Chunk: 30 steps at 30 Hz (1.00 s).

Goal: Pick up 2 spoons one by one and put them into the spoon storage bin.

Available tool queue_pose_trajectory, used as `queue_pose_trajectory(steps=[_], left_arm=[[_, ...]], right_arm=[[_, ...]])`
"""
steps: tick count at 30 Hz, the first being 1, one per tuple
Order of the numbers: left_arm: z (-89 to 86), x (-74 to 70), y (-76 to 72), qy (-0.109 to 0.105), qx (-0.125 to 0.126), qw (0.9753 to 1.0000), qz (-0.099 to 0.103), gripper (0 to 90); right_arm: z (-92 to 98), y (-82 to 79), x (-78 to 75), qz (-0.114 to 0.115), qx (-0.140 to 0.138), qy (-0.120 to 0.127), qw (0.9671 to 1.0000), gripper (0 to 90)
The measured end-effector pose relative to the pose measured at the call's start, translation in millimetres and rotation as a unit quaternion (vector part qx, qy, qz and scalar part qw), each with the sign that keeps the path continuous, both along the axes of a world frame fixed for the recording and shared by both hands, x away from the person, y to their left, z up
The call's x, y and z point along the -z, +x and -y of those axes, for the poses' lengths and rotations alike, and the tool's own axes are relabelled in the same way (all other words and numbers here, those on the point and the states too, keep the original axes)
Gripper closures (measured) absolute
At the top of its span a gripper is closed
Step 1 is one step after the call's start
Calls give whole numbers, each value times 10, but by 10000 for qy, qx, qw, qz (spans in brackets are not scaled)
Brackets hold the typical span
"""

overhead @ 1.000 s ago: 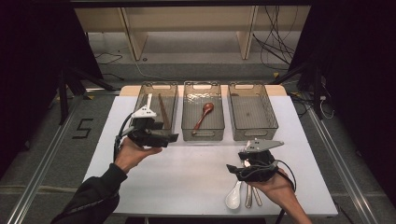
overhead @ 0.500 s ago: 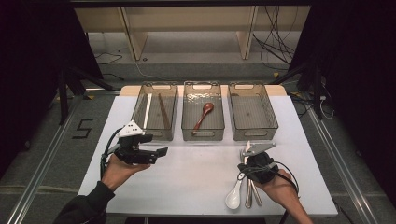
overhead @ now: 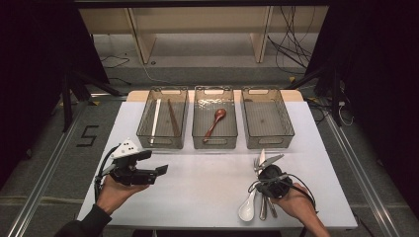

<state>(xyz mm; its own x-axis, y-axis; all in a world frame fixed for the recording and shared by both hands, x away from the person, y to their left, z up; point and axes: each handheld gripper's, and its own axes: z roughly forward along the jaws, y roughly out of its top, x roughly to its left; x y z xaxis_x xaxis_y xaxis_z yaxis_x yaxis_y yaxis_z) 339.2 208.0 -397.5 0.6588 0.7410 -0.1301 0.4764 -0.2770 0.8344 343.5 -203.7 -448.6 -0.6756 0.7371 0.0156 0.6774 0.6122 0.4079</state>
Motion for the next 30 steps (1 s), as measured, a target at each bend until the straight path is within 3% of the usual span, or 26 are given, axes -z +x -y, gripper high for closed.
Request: queue_pose_trajectory(steps=[13, 19, 30], left_arm=[[31, 30, -65, 90, 64, 9999, -62, 192], [38, 31, -76, 94, 80, 9999, -68, 192], [45, 42, -87, 103, 94, 9999, -89, 192]], right_arm=[[-39, 0, 53, -242, 75, -148, 9996, 900], [-61, 24, 43, -191, 166, 45, 9997, 900], [-57, -24, 40, -539, 268, -110, 9981, 900]])
